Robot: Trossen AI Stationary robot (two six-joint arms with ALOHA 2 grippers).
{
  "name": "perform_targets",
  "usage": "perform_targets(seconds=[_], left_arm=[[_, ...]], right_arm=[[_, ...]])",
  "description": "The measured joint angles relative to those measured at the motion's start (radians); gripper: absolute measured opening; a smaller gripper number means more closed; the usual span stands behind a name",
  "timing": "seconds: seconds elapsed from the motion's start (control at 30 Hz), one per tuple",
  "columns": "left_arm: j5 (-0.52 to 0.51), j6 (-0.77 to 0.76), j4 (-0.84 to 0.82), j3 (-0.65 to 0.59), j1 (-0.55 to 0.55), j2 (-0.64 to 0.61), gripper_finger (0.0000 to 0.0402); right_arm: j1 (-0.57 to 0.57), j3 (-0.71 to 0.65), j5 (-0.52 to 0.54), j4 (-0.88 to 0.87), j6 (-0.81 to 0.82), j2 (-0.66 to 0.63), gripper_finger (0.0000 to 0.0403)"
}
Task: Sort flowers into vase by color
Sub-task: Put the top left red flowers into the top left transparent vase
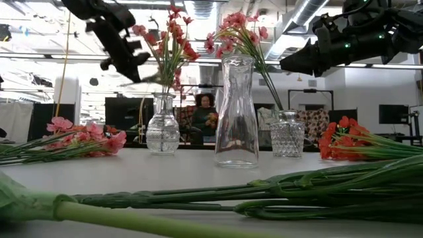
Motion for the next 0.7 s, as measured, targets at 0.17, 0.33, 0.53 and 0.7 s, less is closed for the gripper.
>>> perform_targets(seconds=[0.17,0.33,0.53,0.7], left_arm=[[-0.005,-0.032,0.005,-0.008,-0.003,-0.122,0.0],[-0.024,-0.077,0.065,-0.134,-0.029,-0.284,0.0],[-0.04,-0.163,0.167,-0.331,-0.075,-0.532,0.0],[-0.06,-0.259,0.264,-0.461,-0.146,-0.734,0.0]], right_arm=[[0.0,0.0,0.0,0.0,0.0,0.0,0.0193],[0.0,0.0,0.0,0.0,0.0,0.0,0.0193],[0.0,0.0,0.0,0.0,0.0,0.0,0.0193],[0.0,0.0,0.0,0.001,0.0,0.0,0.0193]])
